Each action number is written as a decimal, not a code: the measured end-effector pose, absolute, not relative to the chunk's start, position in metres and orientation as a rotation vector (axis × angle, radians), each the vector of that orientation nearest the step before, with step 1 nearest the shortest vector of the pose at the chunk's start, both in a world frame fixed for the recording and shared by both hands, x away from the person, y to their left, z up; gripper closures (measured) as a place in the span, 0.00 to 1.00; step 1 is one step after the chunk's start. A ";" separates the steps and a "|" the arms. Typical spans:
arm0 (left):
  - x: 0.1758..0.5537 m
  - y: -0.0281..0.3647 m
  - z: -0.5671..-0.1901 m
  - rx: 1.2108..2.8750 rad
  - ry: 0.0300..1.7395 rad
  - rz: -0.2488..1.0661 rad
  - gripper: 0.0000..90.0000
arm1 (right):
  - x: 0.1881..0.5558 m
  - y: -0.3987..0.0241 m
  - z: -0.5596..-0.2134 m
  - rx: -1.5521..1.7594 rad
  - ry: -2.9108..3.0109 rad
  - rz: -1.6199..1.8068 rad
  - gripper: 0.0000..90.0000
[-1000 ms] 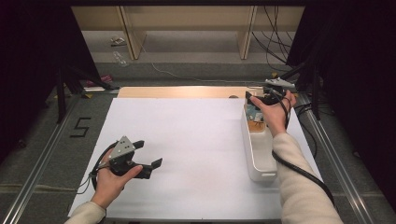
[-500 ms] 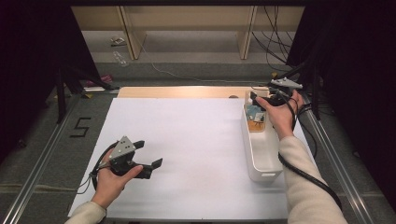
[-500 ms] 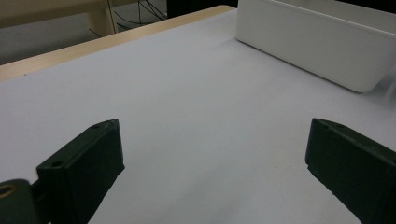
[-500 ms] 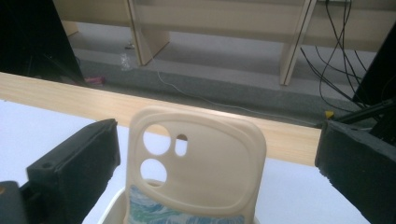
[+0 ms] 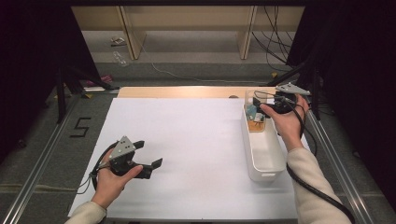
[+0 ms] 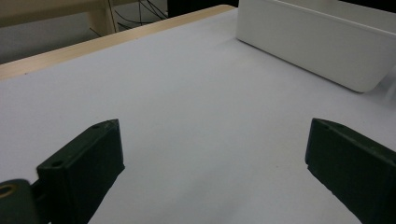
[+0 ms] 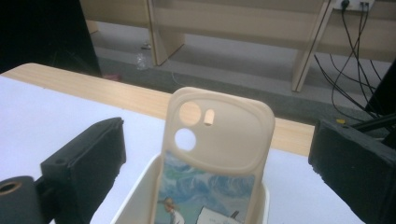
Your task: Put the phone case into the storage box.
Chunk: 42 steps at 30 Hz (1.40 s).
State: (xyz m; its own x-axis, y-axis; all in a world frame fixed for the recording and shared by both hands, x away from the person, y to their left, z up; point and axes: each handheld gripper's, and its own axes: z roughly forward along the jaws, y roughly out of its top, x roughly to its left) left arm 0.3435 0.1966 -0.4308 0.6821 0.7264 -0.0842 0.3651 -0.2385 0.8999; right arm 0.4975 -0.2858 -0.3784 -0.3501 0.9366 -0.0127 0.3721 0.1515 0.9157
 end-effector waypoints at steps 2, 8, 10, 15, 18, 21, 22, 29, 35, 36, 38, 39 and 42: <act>0.344 0.196 -0.431 1.851 0.859 0.431 0.04 | 0.492 -0.286 -0.378 1.241 1.823 1.192 0.06; 0.343 0.196 -0.431 1.852 0.862 0.432 0.04 | 0.478 -0.285 -0.377 1.198 1.865 1.234 0.08; 0.343 0.196 -0.431 1.853 0.861 0.432 0.04 | 0.473 -0.283 -0.376 1.171 1.887 1.240 0.08; 0.343 0.197 -0.431 1.853 0.861 0.433 0.04 | 0.459 -0.279 -0.378 1.120 1.940 1.284 0.08; 0.343 0.196 -0.431 1.857 0.858 0.432 0.04 | 0.453 -0.275 -0.377 1.091 1.965 1.293 0.07; 0.343 0.196 -0.431 1.854 0.859 0.430 0.04 | 0.447 -0.272 -0.376 1.073 1.985 1.321 0.06; 0.343 0.196 -0.431 1.854 0.860 0.431 0.04 | 0.445 -0.271 -0.376 1.064 1.989 1.329 0.06; 0.343 0.197 -0.431 1.853 0.861 0.432 0.03 | 0.431 -0.265 -0.380 1.018 2.016 1.349 0.05; 0.343 0.197 -0.431 1.853 0.860 0.430 0.03 | 0.419 -0.265 -0.381 0.980 2.022 1.407 0.07; 0.343 0.197 -0.431 1.852 0.859 0.430 0.03 | 0.417 -0.265 -0.381 0.977 2.018 1.421 0.07; 0.342 0.197 -0.431 1.851 0.860 0.430 0.03 | 0.413 -0.266 -0.381 0.964 2.018 1.439 0.08; 0.342 0.197 -0.431 1.852 0.860 0.430 0.03 | 0.411 -0.266 -0.382 0.964 2.021 1.443 0.08; 0.342 0.197 -0.431 1.851 0.859 0.430 0.03 | 0.405 -0.265 -0.384 0.947 2.029 1.454 0.08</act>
State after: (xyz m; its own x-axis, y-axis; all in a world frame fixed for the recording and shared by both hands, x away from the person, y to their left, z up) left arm 0.3423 0.1973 -0.4307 0.6835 0.7250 -0.0854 0.3658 -0.2389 0.8995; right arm 0.4052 -0.2653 -0.3840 -0.6526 0.7574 0.0202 0.2623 0.2008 0.9439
